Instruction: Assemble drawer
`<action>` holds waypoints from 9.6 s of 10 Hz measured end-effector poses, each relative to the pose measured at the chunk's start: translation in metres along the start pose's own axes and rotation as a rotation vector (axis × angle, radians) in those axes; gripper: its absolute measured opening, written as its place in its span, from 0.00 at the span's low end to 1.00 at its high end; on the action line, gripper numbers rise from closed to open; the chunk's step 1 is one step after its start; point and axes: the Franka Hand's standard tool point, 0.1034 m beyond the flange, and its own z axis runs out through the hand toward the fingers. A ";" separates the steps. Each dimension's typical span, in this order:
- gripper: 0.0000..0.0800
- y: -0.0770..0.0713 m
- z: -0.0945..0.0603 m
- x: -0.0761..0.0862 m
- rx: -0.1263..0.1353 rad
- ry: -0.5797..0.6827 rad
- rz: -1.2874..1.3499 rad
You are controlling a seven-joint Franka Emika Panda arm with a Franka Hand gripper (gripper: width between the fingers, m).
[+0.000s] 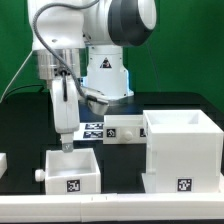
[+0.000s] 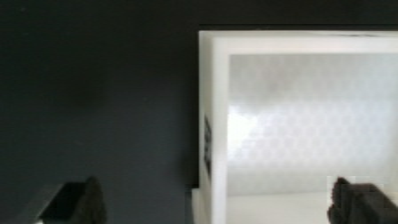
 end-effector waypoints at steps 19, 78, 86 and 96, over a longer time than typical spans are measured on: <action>0.81 -0.012 -0.013 -0.010 -0.046 -0.010 -1.997; 0.05 -0.027 0.041 -0.077 -0.163 -0.063 -2.908; 0.05 -0.032 0.042 -0.077 -0.196 -0.069 -2.948; 0.05 -0.030 0.036 -0.089 -0.251 -0.118 -2.808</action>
Offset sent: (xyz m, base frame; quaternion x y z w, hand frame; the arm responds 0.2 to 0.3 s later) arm 0.0000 0.0000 0.0000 0.0000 0.0000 -0.1296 0.9916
